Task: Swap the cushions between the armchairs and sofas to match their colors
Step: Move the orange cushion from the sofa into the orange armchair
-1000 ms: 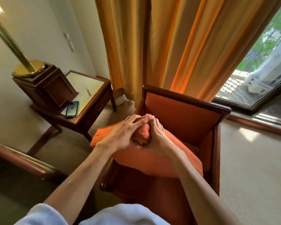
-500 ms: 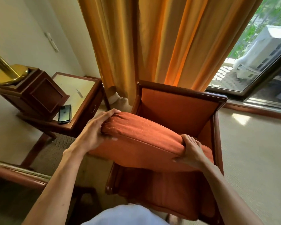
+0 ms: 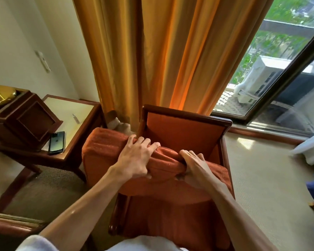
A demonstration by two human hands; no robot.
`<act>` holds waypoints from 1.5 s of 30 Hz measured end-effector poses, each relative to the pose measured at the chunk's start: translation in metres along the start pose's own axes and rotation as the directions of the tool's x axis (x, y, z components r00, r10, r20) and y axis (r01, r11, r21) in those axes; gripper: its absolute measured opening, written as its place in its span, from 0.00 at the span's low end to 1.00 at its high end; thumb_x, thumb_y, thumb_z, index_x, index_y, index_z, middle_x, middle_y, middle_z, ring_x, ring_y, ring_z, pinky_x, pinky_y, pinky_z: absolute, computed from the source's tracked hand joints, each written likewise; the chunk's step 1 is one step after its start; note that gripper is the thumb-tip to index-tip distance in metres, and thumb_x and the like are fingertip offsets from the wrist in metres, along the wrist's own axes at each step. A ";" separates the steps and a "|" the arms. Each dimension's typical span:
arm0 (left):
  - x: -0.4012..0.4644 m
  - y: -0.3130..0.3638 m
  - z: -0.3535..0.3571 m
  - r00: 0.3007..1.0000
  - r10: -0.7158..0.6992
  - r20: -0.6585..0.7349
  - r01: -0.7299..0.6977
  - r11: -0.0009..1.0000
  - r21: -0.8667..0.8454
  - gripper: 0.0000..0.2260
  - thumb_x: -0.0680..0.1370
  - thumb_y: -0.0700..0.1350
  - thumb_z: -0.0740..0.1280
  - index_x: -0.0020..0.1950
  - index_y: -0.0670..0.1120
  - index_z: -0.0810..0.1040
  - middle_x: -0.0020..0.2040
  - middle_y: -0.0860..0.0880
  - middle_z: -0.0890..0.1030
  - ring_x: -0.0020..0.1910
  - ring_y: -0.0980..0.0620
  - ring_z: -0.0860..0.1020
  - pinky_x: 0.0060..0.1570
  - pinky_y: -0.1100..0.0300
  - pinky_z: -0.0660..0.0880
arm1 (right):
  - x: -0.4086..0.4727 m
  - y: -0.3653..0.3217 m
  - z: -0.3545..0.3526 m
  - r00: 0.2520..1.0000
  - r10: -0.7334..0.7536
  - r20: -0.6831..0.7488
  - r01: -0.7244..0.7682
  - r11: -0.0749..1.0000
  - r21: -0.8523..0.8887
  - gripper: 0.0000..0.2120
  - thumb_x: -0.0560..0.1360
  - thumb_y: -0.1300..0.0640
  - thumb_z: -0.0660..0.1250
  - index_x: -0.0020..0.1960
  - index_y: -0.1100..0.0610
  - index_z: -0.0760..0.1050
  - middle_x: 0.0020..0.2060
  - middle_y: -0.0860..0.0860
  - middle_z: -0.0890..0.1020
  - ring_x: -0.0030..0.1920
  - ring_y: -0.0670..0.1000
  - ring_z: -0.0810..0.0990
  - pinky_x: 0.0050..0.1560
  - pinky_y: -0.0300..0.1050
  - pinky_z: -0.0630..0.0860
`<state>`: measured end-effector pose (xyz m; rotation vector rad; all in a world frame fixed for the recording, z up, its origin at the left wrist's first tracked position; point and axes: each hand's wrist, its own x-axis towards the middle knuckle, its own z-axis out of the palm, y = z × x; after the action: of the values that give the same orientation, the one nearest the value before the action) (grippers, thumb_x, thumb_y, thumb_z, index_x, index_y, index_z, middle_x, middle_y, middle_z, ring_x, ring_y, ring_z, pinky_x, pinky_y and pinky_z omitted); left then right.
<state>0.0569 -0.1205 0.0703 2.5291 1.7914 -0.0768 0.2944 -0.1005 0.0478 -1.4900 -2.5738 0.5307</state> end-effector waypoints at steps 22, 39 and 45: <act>0.110 0.072 0.014 0.989 0.113 -0.093 -0.127 0.978 -0.167 0.44 0.62 0.69 0.75 0.73 0.57 0.66 0.58 0.56 0.75 0.60 0.53 0.71 0.66 0.45 0.63 | -0.003 0.132 -0.063 0.999 0.030 0.033 -0.028 0.997 -0.068 0.30 0.62 0.43 0.79 0.57 0.49 0.67 0.52 0.42 0.73 0.53 0.45 0.69 0.59 0.51 0.66; 0.148 0.061 0.164 0.969 -0.036 0.246 0.093 0.970 -0.225 0.46 0.62 0.67 0.75 0.76 0.60 0.60 0.63 0.54 0.71 0.65 0.51 0.70 0.72 0.51 0.59 | 0.038 0.213 0.078 0.930 0.214 0.300 -0.152 0.964 -0.217 0.47 0.60 0.42 0.72 0.74 0.51 0.57 0.67 0.51 0.67 0.69 0.56 0.65 0.72 0.59 0.56; 0.166 0.030 0.165 0.947 -0.138 0.290 0.183 0.974 -0.135 0.49 0.60 0.66 0.77 0.76 0.54 0.63 0.67 0.51 0.73 0.70 0.48 0.68 0.76 0.45 0.55 | 0.046 0.237 0.078 0.943 0.178 0.280 -0.109 0.964 -0.244 0.37 0.64 0.57 0.68 0.71 0.50 0.59 0.62 0.50 0.71 0.64 0.55 0.70 0.67 0.59 0.64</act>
<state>0.1379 0.0159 -0.1044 2.1358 1.8055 -0.2697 0.4431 0.0283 -0.1132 -1.8110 -2.8508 0.5330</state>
